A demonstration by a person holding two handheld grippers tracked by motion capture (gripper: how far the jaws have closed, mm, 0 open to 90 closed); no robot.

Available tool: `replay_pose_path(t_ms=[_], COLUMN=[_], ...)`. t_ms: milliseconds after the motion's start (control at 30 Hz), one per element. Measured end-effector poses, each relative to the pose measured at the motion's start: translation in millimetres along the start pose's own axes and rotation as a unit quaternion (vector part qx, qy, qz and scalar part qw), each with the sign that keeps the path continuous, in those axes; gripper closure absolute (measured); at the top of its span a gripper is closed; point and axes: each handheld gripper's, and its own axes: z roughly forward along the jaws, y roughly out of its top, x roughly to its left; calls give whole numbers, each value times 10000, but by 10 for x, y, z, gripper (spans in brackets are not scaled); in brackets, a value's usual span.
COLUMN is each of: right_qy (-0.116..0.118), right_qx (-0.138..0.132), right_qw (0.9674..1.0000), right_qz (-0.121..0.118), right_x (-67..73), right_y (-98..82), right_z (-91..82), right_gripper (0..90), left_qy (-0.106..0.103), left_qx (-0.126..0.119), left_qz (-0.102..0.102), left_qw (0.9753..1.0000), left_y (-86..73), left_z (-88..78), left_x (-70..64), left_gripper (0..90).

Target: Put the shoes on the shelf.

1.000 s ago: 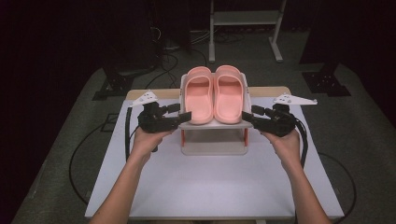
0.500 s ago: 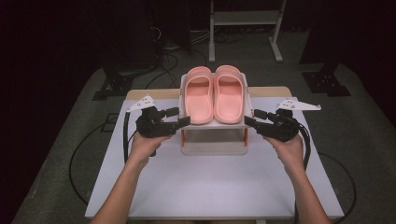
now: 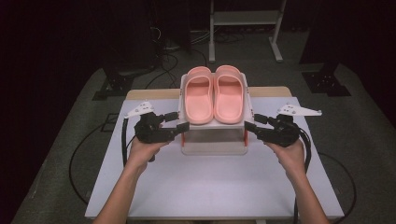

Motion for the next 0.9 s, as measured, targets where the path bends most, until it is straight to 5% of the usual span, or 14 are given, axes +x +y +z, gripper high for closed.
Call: replay_pose_path(t_ms=[900], right_qy=[134], right_qx=[12], right_qw=[9999], right_qz=[-23], right_x=[3], right_y=[-222], right_z=[-64], right_gripper=[355], left_qy=[8], left_qx=[10], left_qz=[-5], left_qw=[10000], left_y=[-164], left_z=[-67], left_x=[-35], left_gripper=[198])
